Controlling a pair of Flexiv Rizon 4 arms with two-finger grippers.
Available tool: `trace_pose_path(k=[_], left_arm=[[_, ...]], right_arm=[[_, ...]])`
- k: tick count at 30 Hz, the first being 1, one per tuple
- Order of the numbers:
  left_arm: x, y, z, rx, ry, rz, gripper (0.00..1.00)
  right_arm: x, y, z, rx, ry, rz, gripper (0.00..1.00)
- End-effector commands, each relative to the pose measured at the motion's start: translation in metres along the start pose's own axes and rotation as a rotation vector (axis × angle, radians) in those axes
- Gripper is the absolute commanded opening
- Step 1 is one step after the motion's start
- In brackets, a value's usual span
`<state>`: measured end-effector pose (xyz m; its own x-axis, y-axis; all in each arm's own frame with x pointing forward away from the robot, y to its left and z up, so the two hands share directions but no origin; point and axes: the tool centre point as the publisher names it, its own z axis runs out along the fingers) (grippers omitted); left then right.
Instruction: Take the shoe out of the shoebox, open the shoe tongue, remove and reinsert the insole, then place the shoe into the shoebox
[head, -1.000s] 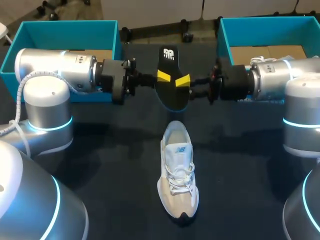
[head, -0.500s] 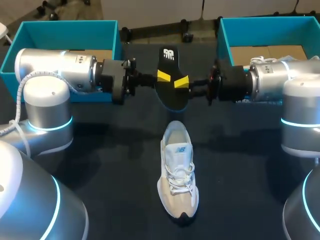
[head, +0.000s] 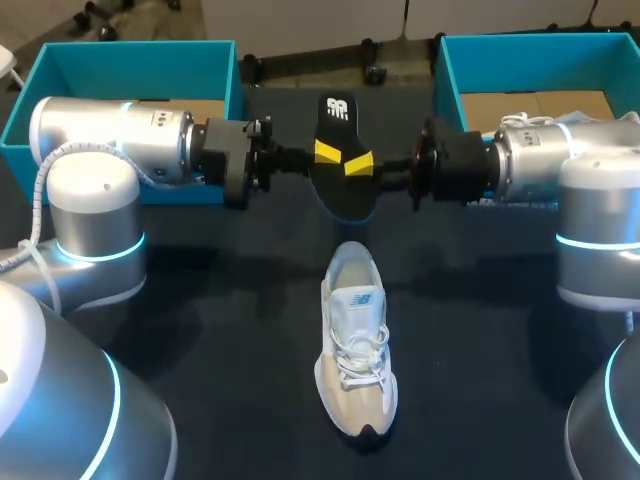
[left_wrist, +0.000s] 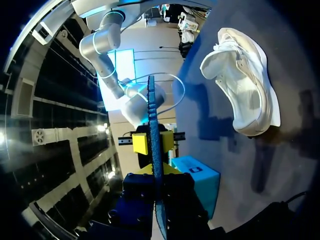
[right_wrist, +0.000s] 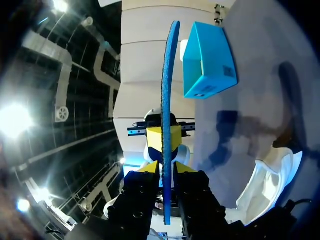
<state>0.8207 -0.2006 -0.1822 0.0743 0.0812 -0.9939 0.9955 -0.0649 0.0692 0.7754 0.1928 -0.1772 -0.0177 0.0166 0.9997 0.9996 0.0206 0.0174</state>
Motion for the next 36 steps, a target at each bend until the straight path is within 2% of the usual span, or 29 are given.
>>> trace_pose_path(k=[1,6,20,24,27,30,35,36], left_arm=[[0.0004,0.0002,0.0005,0.000,0.000,0.001,0.00],[0.0004,0.0002,0.0005,0.000,0.000,0.001,0.00],[0.0004,0.0002,0.0005,0.000,0.000,0.001,0.00],[0.0004,0.0002,0.0005,0.000,0.000,0.001,0.00],[0.0004,0.0002,0.0005,0.000,0.000,0.001,0.00],[0.0004,0.0002,0.0005,0.000,0.000,0.001,0.00],[0.0004,0.0002,0.0005,0.000,0.000,0.001,0.00],[0.0004,0.0002,0.0005,0.000,0.000,0.001,0.00]], right_arm=[[0.0001,0.0006,-0.0018,-0.001,-0.003,0.001,0.20],[0.0001,0.0012,-0.0038,0.000,-0.003,0.003,0.15],[0.0027,0.0039,-0.0101,0.039,-0.009,0.016,0.11],[0.0024,0.0054,-0.0096,0.050,-0.006,0.018,0.04],[0.0018,0.0066,-0.0083,0.060,-0.007,0.025,0.13],[0.0009,0.0072,-0.0082,0.059,-0.010,0.031,0.18],[0.0005,0.0073,-0.0089,0.059,-0.009,0.038,0.15],[0.0004,0.0076,-0.0090,0.060,-0.009,0.040,0.11]])
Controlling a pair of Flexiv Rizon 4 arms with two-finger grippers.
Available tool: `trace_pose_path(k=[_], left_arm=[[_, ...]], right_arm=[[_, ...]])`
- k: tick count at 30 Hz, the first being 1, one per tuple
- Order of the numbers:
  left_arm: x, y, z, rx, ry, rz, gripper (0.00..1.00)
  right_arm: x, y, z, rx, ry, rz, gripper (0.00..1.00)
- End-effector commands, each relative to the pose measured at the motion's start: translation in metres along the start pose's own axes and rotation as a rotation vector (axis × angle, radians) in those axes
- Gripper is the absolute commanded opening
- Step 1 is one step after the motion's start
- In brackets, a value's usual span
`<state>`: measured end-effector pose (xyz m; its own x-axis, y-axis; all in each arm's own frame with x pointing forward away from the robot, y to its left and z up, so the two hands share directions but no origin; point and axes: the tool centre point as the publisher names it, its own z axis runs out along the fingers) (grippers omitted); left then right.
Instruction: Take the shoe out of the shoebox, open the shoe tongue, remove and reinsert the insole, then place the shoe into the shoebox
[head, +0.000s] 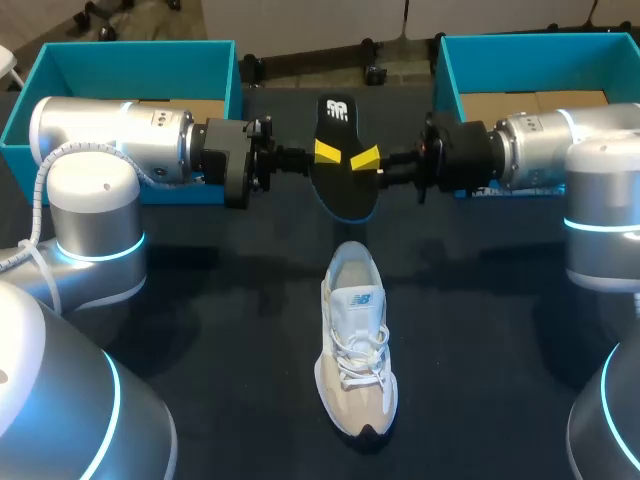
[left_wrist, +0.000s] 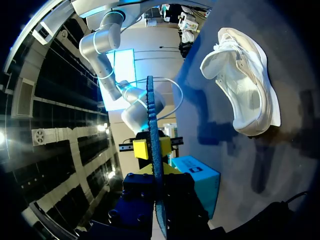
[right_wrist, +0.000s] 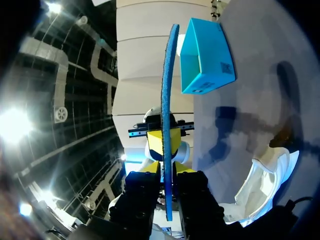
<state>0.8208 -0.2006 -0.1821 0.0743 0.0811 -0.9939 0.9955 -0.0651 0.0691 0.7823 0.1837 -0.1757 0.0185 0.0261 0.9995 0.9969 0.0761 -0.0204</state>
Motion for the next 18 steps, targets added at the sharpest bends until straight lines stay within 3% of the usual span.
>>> trace_pose_path(k=[1,9,10,11,12,18], left_arm=[[0.000,0.000,0.001,0.000,0.000,0.001,0.00],[0.000,0.000,0.001,0.001,0.001,0.002,0.00],[0.000,-0.001,0.000,0.002,0.002,0.003,0.04],[0.000,-0.001,0.000,0.007,0.005,0.000,0.47],[0.000,-0.002,-0.001,0.010,0.008,-0.002,1.00],[0.002,-0.009,-0.016,0.014,0.084,-0.052,1.00]], right_arm=[[-0.001,0.001,0.000,0.006,-0.002,0.005,0.00],[-0.001,0.001,0.000,0.007,-0.007,0.007,0.00],[-0.001,0.001,-0.001,0.007,-0.007,0.007,0.00],[-0.001,0.001,-0.001,0.006,-0.007,0.006,0.00],[-0.001,0.001,-0.001,0.005,-0.008,0.004,0.00],[-0.003,-0.001,-0.006,-0.005,-0.012,-0.039,0.00]])
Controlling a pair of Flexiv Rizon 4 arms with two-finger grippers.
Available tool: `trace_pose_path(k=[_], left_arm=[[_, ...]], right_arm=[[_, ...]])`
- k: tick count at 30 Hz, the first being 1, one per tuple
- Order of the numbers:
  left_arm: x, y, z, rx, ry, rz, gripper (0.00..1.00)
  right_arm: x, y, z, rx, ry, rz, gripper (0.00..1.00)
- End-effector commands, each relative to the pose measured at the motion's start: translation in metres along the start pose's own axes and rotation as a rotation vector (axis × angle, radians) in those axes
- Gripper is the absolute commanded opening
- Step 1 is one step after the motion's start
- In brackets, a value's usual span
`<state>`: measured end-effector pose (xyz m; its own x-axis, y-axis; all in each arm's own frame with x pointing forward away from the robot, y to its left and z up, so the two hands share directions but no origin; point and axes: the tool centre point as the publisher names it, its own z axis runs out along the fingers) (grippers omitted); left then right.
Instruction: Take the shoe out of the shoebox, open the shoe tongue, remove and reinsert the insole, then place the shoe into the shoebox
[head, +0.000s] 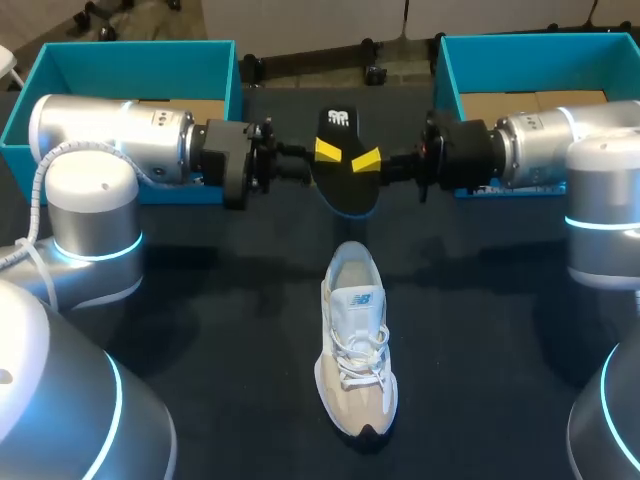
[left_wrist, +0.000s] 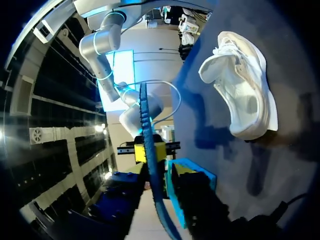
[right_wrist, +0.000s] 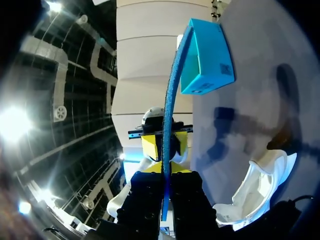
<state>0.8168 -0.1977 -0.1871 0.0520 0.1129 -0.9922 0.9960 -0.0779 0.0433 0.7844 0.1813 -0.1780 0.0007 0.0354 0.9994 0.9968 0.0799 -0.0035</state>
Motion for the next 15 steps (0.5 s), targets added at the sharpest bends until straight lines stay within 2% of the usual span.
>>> trace_pose_path(k=[1,9,15], left_arm=[[0.000,-0.005,-0.018,-0.006,0.073,-0.041,1.00],[0.028,-0.010,-0.048,-0.015,0.215,-0.293,1.00],[0.028,-0.010,-0.048,-0.015,0.215,-0.293,1.00]], right_arm=[[-0.001,-0.004,-0.004,-0.012,-0.004,-0.027,0.00],[0.000,-0.002,-0.012,-0.041,-0.058,-0.139,0.00],[0.000,-0.002,-0.013,-0.050,-0.081,-0.172,0.00]])
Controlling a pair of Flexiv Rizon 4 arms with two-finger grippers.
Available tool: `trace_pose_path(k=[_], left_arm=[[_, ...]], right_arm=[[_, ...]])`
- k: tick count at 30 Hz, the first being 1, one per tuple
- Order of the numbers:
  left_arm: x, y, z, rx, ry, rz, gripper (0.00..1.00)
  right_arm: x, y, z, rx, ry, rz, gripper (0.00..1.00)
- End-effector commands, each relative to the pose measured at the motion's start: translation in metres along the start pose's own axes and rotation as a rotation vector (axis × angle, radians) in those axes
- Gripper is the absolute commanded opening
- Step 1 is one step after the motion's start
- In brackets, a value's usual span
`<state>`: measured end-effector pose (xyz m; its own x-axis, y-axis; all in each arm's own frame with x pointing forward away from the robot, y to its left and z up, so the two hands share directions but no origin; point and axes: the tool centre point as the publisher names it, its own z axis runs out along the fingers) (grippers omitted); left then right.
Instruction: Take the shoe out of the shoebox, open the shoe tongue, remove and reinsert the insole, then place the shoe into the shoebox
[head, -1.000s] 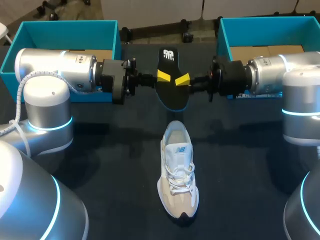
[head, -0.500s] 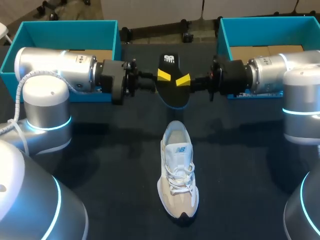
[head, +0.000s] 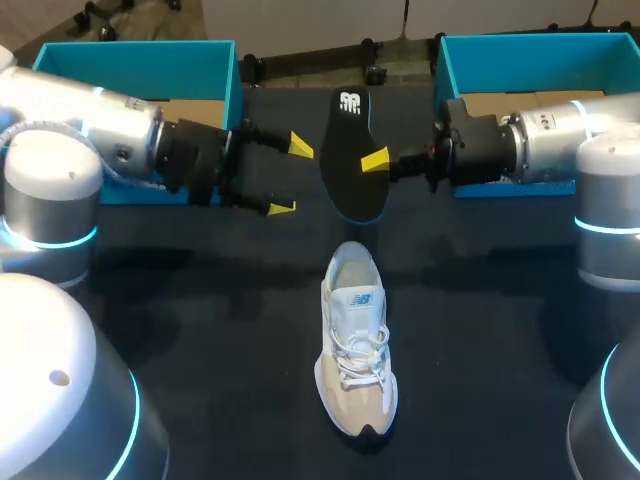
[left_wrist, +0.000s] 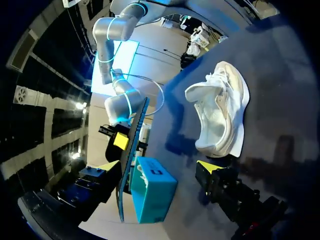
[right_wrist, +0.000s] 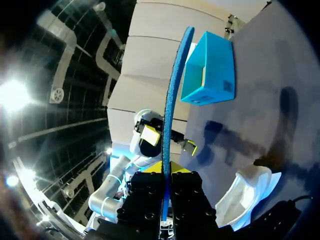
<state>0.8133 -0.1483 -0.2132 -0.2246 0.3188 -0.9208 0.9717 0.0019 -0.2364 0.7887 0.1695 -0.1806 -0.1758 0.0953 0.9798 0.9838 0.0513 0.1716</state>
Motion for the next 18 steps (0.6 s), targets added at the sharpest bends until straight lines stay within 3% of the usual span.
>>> trace_pose_path(k=[1,8,11,14,18], left_arm=[[-0.002,-0.002,-0.003,-0.002,0.016,0.000,1.00],[-0.002,-0.002,-0.003,-0.002,0.016,0.000,1.00],[0.000,-0.001,-0.003,-0.088,0.031,-0.208,1.00],[0.005,0.002,-0.008,-0.169,0.080,-0.376,1.00],[0.018,-0.002,-0.011,-0.224,0.173,-0.517,1.00]], right_arm=[[0.004,-0.005,-0.001,-0.009,-0.011,0.001,0.00],[0.004,-0.005,-0.001,-0.009,-0.011,0.001,0.00],[0.008,-0.008,-0.005,-0.037,-0.077,-0.094,0.00],[0.000,-0.011,-0.008,-0.053,-0.069,-0.166,0.00],[-0.009,-0.011,-0.011,-0.070,-0.086,-0.219,0.00]])
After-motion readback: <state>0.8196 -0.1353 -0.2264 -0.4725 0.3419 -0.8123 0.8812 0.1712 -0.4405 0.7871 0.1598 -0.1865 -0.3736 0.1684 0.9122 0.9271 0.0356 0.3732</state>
